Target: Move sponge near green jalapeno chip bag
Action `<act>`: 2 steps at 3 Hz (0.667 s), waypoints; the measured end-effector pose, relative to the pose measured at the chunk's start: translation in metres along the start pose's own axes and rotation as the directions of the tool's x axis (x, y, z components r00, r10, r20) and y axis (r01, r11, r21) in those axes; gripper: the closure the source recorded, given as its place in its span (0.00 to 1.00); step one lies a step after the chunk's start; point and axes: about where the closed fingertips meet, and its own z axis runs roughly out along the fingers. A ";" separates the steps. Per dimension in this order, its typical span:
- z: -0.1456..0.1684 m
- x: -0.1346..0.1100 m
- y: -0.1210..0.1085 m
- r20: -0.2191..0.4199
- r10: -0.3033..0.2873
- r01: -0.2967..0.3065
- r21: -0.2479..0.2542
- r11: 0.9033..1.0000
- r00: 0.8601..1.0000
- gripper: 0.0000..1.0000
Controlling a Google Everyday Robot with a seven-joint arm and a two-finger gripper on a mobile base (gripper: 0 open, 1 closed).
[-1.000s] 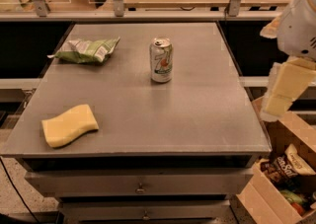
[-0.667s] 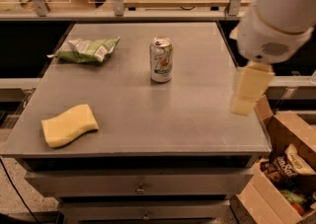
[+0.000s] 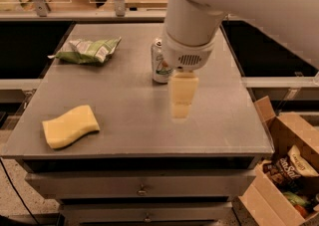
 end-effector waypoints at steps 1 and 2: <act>0.003 -0.052 0.003 0.054 -0.087 0.087 0.010 0.996 0.995 0.00; 0.003 -0.052 0.003 0.054 -0.087 0.087 0.010 0.996 0.995 0.00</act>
Offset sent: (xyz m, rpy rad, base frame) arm -0.0035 0.0429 -0.0005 0.0235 -0.0105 0.0802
